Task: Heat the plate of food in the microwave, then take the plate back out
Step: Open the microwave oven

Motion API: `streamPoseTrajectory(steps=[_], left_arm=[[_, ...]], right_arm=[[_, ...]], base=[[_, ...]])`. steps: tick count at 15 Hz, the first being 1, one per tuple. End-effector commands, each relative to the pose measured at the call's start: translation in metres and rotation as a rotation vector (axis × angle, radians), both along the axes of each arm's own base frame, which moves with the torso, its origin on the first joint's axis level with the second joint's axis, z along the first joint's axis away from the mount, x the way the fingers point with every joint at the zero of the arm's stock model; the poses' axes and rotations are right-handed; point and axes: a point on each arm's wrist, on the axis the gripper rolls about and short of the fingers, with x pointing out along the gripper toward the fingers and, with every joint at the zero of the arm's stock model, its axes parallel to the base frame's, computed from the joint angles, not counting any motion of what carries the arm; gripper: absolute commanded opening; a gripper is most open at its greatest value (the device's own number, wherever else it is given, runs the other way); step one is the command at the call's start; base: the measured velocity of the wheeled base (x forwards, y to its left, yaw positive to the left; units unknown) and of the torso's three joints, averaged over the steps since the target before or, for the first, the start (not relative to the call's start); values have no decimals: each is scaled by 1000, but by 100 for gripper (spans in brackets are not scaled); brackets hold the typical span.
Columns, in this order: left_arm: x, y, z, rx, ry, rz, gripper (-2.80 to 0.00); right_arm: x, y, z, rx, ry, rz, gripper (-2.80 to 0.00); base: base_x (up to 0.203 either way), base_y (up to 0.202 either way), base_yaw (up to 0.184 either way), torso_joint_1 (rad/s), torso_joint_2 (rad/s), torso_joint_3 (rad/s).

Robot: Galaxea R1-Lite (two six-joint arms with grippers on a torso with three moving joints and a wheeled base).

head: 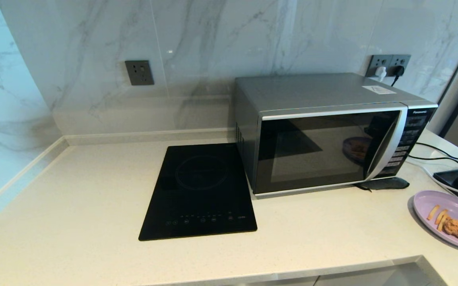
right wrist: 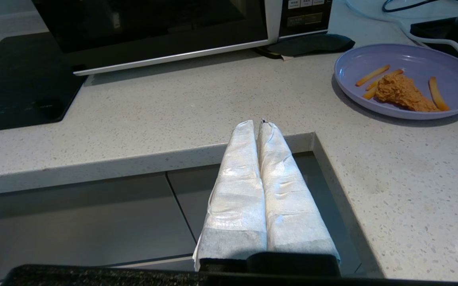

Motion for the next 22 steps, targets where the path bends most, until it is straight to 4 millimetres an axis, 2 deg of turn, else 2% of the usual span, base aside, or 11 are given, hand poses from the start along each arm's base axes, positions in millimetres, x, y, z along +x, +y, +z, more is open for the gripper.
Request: streamPoseTrajectory(steps=[1,11,12,15,19,22], left_arm=[[0,0,0,-1,1,1,-280],[0,0,0,-1,1,1,-280],[0,0,0,-1,1,1,-280],[0,0,0,-1,1,1,-280],[0,0,0,-1,1,1,-280],[0,0,0,-1,1,1,-280]], right_arm=[[0,0,0,1,3,2,-280],[-1,0,3,-4,0,-14,-280],[-4,0,13,-7,-16,-16,-280],[-11,0,68,-8,21,-16,-280],[14,-1,123,-11,140,-38,-280],[46,-3,145,-20,214,-105,-280]], base=[[0,0,0,0,0,0],[0,0,0,0,0,0],[0,0,0,0,0,0],[0,0,0,0,0,0],[0,0,0,0,0,0],[0,0,0,0,0,0]])
